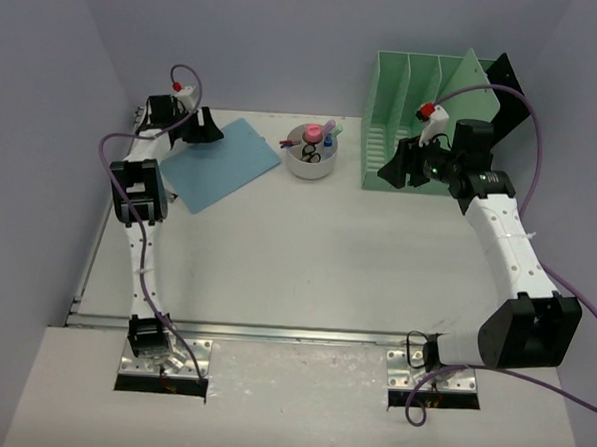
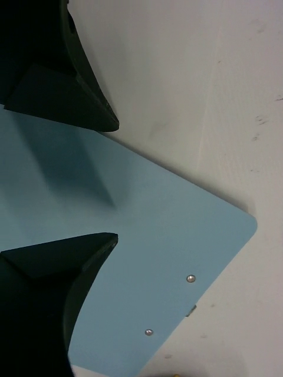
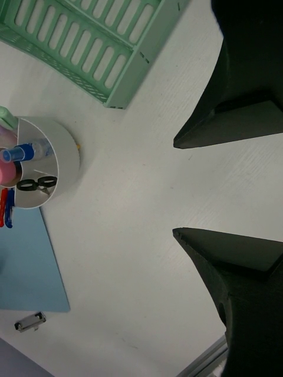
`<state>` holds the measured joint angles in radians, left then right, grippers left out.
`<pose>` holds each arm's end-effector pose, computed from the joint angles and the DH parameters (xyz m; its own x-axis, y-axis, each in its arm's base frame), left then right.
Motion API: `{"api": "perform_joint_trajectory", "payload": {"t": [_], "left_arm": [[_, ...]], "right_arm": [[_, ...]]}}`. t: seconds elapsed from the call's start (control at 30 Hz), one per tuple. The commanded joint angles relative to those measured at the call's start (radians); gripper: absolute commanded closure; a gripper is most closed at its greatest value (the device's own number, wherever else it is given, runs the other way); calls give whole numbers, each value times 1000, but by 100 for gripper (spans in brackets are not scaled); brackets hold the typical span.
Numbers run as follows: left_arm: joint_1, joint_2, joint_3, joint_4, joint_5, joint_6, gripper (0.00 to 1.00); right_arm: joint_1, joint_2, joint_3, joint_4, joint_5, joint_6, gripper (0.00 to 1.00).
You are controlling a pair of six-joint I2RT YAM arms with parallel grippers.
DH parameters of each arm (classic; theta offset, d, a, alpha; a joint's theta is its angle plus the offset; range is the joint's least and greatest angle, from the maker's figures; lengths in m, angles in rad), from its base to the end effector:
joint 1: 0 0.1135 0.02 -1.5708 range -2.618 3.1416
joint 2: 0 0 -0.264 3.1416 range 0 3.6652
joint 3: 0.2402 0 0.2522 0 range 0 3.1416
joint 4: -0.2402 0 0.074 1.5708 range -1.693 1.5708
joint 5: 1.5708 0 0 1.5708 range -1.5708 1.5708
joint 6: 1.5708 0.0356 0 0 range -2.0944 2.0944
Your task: Organize the desk
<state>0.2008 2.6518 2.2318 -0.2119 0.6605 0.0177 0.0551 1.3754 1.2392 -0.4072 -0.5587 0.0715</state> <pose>0.5761 0.0950 0.1323 -0.5729 -0.1024 -0.8132 0.3378 0.8745 -0.3481 0.3073 0.0358 0.3448 -0.5506 0.0303 -0.8342 -0.4616 0.8216 0.3345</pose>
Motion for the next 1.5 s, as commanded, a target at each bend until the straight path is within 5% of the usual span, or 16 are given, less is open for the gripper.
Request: {"api": "perform_joint_trajectory", "payload": {"t": [0.0, 0.17, 0.47, 0.5, 0.53, 0.6, 0.9, 0.97, 1.0, 1.13, 1.3, 1.47], "left_arm": [[-27, -81, -23, -326, -57, 248, 33], [-26, -174, -109, -513, -163, 471, 39], [-32, -338, -430, -606, -147, 657, 50], [-32, -369, -457, -600, -145, 662, 55], [-34, -381, -481, -586, -144, 663, 73], [-32, -400, -523, -583, -131, 657, 93], [18, -386, -491, -675, 108, 640, 100], [38, -418, -515, -614, 163, 572, 91], [57, -461, -558, -504, 178, 524, 67], [81, -463, -529, -362, 298, 375, 38], [84, -288, -328, -292, 435, 202, 33], [83, -273, -449, 26, 450, -102, 39]], "right_arm": [[6, -16, 8, 10, -32, -3, 43], [9, 10, 13, 10, -49, 20, 43], [31, 10, -26, 4, -66, 28, 44], [32, 8, -29, 5, -64, 28, 44], [32, 5, -33, 8, -60, 28, 44], [31, 4, -38, 14, -58, 27, 44], [34, -1, -52, 5, -76, 25, 45], [34, -10, -67, 4, -83, 17, 46], [35, -10, -70, 5, -84, 17, 46], [40, -6, -72, -4, -98, 20, 46], [42, -7, -90, -24, -135, 43, 46], [43, -3, -103, -36, -139, 53, 47]]}}
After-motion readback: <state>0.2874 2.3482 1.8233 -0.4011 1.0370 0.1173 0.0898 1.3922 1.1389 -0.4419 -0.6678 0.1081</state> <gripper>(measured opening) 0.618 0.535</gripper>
